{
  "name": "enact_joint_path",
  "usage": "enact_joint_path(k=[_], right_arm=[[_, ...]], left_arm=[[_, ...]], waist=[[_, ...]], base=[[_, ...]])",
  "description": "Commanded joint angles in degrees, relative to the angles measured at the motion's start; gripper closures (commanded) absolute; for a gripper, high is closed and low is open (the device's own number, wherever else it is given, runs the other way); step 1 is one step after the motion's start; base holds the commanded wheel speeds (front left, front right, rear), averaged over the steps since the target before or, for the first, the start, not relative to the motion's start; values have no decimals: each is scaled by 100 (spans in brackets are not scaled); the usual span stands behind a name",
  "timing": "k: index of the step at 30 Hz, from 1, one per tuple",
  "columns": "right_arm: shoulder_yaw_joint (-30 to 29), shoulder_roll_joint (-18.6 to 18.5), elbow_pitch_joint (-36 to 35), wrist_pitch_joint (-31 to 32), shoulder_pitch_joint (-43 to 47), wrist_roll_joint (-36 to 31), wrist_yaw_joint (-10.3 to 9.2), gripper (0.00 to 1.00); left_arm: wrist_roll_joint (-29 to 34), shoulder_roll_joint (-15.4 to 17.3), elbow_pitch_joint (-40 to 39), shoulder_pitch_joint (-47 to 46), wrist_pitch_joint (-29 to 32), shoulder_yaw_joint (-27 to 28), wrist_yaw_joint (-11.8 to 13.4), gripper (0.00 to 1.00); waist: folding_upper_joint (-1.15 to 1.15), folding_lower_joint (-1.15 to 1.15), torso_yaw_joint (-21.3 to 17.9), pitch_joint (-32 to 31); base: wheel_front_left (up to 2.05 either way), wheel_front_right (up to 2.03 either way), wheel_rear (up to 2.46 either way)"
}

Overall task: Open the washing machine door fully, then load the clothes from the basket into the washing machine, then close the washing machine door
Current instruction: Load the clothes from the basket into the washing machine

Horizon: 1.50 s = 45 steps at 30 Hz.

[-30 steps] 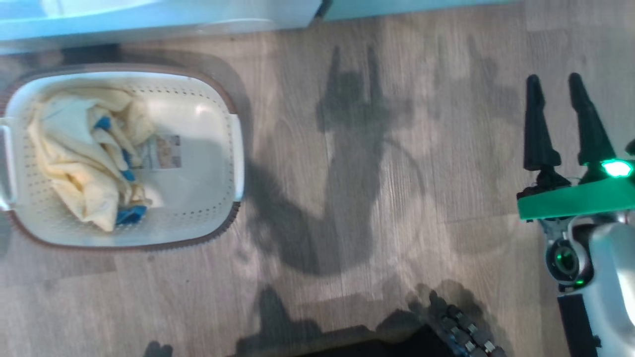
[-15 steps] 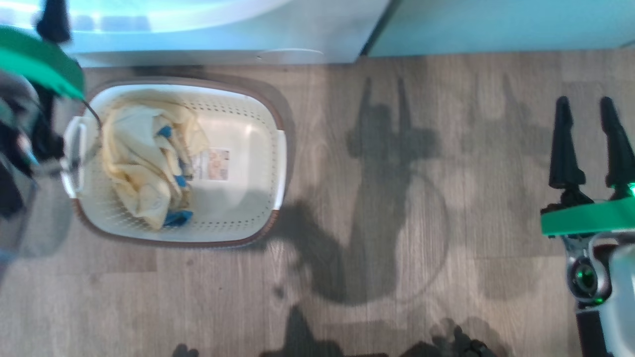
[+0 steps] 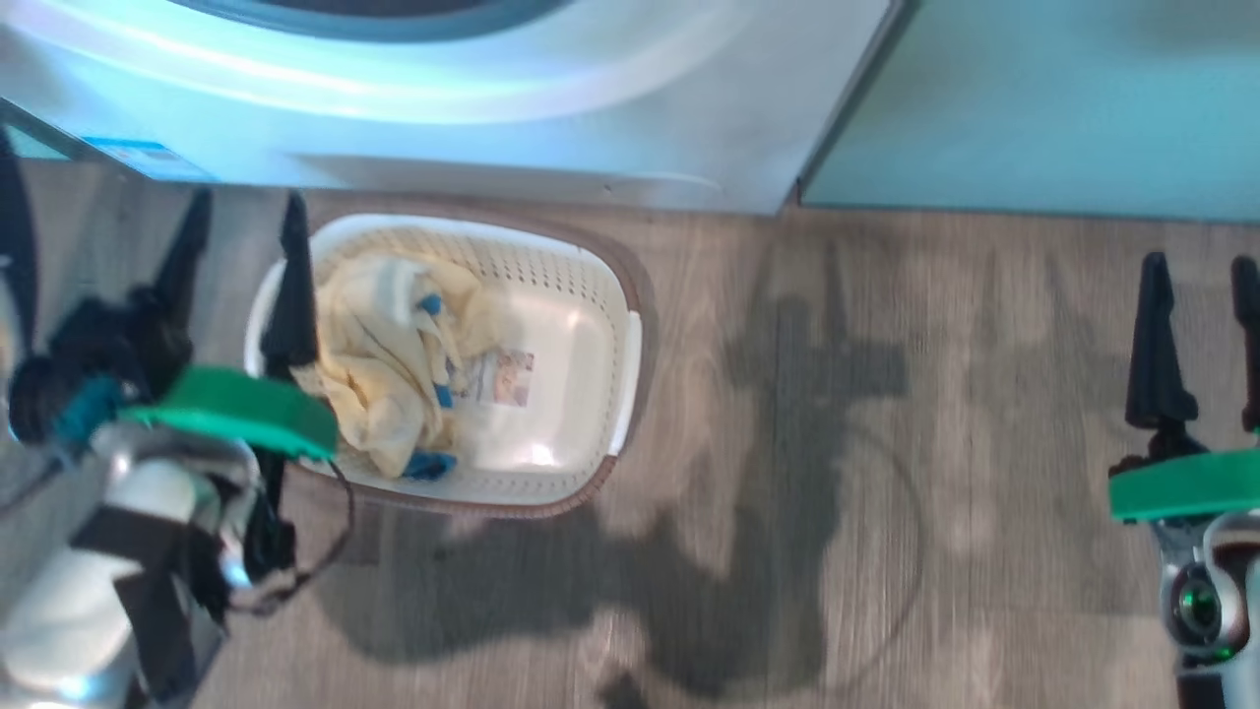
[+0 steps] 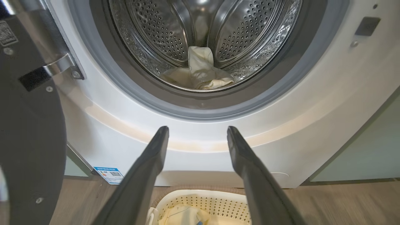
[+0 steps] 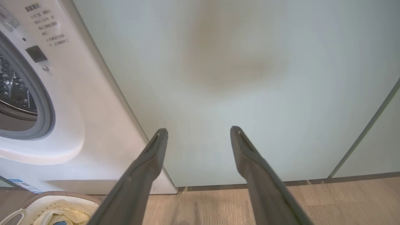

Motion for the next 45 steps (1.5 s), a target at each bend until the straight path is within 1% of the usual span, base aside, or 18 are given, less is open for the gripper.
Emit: enact_joint_path(k=[1, 5, 7, 10, 16, 22, 27, 33, 38, 45], right_arm=[[71, -107, -228, 36, 130, -61, -16, 0], [95, -99, -284, 159, 301, -86, -16, 0], [106, -85, -294, 235, 462, -96, -16, 0], [72, -64, -307, 308, 662, -107, -16, 0], [22, -22, -409, 465, 1088, -136, -16, 0], [6, 10, -550, 647, 1461, -175, -16, 0], [27, 35, -678, 756, 1660, -194, -16, 0], [51, 62, -808, 834, 1803, -206, -16, 0], [50, 80, -850, 869, 1890, -199, -16, 0], [71, 92, -856, 884, 1907, -187, -16, 0]], left_arm=[[60, 130, -234, 46, -48, 323, 71, 0], [177, -122, -377, 516, -53, 350, 154, 0], [187, -299, -354, 848, -54, 414, 158, 0], [189, -442, -298, 1140, -54, 457, 105, 0], [212, -591, -232, 1611, -55, 635, -65, 0], [225, -654, -203, 2017, -55, 826, -218, 0], [231, -665, -185, 2218, -55, 879, -317, 0], [220, -650, -227, 2324, -55, 906, -381, 0], [222, -576, -261, 2357, -4, 827, -473, 0], [226, -492, -320, 2337, 82, 817, -474, 0]], waist=[[0, 0, 134, -219], [0, 0, 222, -570], [0, 0, 281, -864], [0, 0, 357, -1157], [0, 0, 484, -1662], [0, 0, 538, -2070], [0, 0, 535, -2276], [0, 0, 490, -2397], [0, 0, 442, -2478], [0, 0, 399, -2506]], base=[[0, 0, 0], [0, 0, 0], [0, 0, 0], [0, 0, 0], [0, 0, 0], [0, 0, 0], [0, 0, 0], [0, 0, 0], [0, 0, 0], [0, 0, 0]])
